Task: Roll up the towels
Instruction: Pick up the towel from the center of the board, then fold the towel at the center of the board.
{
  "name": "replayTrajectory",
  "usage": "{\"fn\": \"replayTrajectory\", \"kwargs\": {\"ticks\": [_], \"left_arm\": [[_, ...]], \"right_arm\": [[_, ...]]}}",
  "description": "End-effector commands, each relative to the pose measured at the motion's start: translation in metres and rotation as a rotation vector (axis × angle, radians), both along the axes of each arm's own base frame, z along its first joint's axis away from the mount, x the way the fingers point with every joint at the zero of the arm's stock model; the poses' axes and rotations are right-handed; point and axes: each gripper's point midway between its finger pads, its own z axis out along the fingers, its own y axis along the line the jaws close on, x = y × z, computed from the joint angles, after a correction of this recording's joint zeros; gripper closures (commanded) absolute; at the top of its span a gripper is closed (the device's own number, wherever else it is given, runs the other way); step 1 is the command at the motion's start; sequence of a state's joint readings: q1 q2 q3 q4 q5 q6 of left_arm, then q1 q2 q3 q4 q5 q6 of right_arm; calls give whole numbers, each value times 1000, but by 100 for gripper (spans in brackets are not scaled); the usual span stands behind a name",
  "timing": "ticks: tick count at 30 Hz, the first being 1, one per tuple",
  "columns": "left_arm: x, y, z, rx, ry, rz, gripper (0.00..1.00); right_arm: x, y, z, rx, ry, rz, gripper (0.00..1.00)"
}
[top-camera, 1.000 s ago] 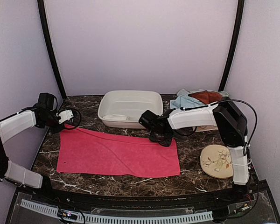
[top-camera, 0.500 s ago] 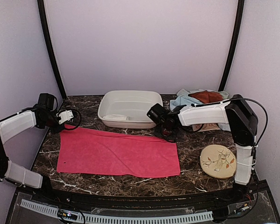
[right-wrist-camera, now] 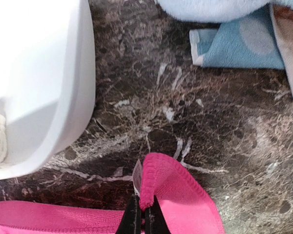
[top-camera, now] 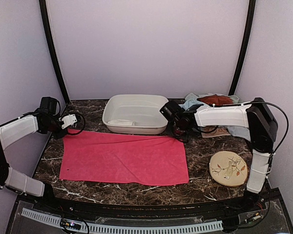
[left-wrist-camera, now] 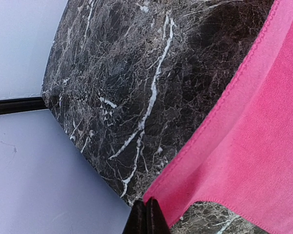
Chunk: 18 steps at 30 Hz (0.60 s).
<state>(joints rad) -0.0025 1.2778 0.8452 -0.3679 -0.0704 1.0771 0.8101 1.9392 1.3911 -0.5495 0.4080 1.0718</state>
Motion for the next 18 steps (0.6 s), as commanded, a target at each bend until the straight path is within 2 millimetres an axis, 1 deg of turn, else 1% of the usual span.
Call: {"fn": "replayTrajectory", "kwargs": {"ticks": [1,3,7,9,14,16,18], "left_arm": [[22,8,24,6,-83,50,100],[29,9,32,0,-106,59,100],[36,7,37,-19,-118,64,100],[37,6,35,-23,-116,60,100],[41,7,26,-12,-121,62,100],[44,8,25,-19,-123,70,100],[41,5,23,-44,-92,70,100]], "right_arm": [[18,-20,48,1,-105,-23,100],[20,-23,53,1,-115,-19,100],[22,-28,59,-20,-129,-13,100],[23,-30,56,-34,-123,-11,100],[20,-38,38,-62,-80,-9,100],[18,-39,35,-55,-71,-5,100],[13,-39,34,-43,-64,0,100]]}}
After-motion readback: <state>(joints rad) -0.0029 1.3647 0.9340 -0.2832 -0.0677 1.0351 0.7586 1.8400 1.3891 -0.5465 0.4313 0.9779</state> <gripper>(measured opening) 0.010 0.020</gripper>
